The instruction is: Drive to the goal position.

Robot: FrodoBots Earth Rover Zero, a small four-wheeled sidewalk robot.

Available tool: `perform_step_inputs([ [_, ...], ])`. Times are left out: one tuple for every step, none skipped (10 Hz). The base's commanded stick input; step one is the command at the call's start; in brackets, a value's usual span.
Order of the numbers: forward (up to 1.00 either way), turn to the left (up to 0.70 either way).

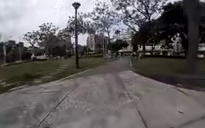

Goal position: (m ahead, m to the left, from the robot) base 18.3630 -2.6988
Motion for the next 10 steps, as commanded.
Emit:
perform_step_inputs([
  [0.85,0.0],
  [0.85,0.0],
  [0.85,0.0],
  [0.85,0.0],
  [0.85,-0.34],
  [0.85,-0.34],
  [0.85,-0.34],
  [0.85,-0.27],
  [0.85,-0.09],
  [0.85,0.0],
])
